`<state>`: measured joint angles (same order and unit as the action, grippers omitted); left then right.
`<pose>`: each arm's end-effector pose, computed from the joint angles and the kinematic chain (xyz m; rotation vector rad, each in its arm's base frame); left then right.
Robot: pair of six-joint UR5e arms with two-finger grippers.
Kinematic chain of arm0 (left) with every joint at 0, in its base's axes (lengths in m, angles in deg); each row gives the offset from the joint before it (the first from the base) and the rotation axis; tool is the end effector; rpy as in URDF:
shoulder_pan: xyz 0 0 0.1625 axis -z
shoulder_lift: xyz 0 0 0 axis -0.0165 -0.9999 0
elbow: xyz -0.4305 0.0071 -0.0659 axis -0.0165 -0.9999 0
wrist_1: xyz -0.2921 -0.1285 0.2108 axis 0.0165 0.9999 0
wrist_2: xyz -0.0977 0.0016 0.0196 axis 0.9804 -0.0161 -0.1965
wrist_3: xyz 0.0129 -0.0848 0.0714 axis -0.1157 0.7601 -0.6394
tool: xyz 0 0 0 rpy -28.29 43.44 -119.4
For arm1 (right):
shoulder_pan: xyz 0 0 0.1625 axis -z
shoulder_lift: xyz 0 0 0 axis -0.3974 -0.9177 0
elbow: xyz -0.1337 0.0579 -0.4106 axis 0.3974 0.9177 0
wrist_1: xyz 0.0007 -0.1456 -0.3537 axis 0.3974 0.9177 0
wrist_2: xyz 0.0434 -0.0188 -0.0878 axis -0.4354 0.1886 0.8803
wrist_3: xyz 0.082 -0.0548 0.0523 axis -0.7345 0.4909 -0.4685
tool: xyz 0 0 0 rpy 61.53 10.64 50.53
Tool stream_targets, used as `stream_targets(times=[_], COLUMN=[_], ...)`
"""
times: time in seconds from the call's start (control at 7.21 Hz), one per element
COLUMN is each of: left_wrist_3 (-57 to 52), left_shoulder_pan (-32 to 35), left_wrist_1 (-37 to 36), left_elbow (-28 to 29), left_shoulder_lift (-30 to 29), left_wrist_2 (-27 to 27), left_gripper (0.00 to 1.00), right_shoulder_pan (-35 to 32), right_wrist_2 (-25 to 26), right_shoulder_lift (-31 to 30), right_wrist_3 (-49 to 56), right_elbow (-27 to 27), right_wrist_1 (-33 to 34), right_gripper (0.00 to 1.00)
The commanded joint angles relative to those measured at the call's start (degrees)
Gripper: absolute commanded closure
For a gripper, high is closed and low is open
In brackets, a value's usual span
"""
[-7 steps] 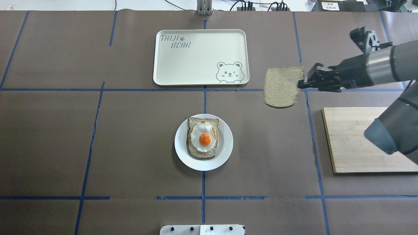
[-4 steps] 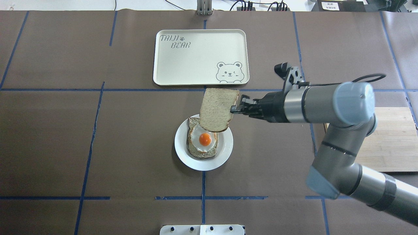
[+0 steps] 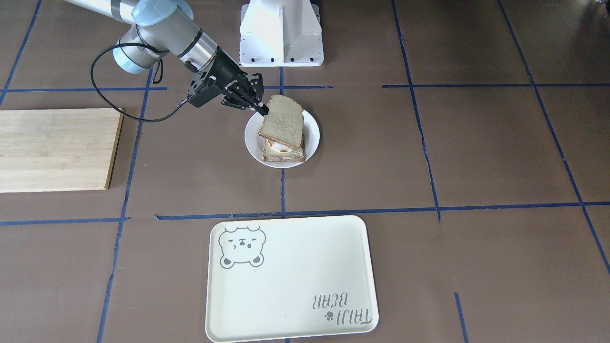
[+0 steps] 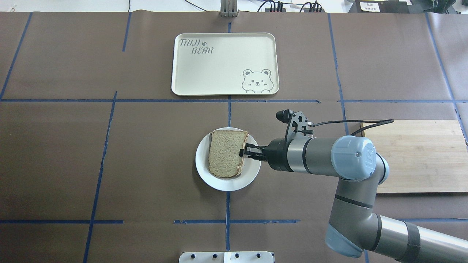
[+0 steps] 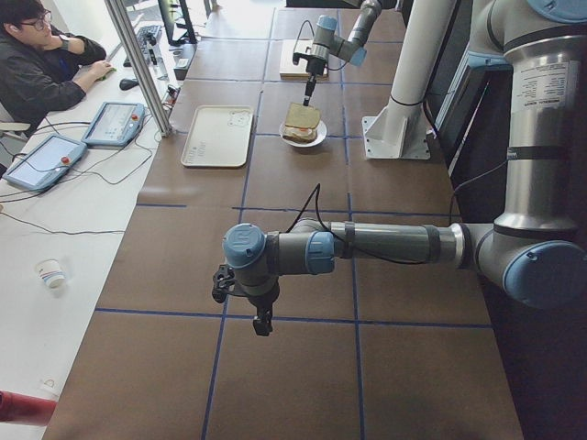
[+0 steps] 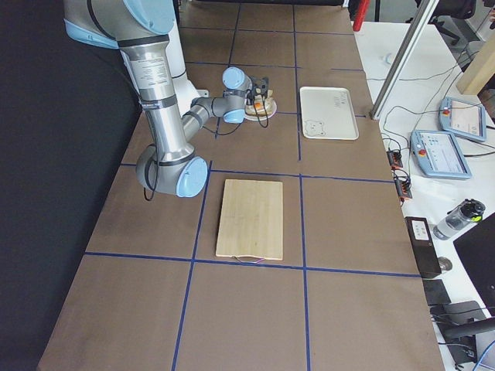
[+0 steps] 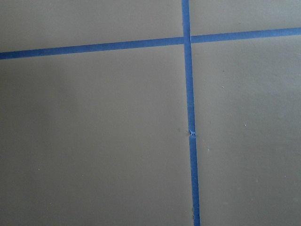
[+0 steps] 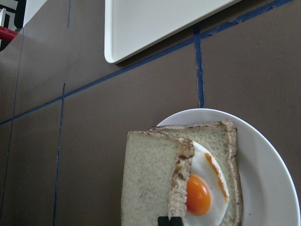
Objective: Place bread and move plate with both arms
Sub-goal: 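Lower the bread onto the egg toast and open the right gripper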
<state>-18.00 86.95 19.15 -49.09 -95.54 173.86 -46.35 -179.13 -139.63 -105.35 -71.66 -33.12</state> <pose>-0.0413 -0.4286 0.6830 -0.0542 0.7556 0.1061 -0.4903 -0.3348 0.2963 0.1942 -1.4481 0.1990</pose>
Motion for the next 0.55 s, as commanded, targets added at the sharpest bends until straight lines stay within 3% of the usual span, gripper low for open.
stream_targets(times=[0.0, 0.28, 0.42], left_wrist_3=[0.0, 0.0, 0.0], left_shoulder_pan=[0.0, 0.0, 0.0], left_wrist_1=[0.0, 0.0, 0.0], left_elbow=[0.0, -0.1, -0.1], left_shoulder_lift=[0.0, 0.0, 0.0], left_wrist_2=[0.0, 0.0, 0.0], left_gripper=[0.00, 0.00, 0.00], right_shoulder_pan=[0.3, 0.3, 0.3], right_wrist_2=[0.2, 0.1, 0.0], right_shoulder_lift=[0.4, 0.7, 0.8], right_wrist_3=[2.1, 2.4, 2.3], right_elbow=[2.1, 3.1, 3.2], right_wrist_1=[0.3, 0.5, 0.0], right_gripper=[1.00, 0.98, 0.82])
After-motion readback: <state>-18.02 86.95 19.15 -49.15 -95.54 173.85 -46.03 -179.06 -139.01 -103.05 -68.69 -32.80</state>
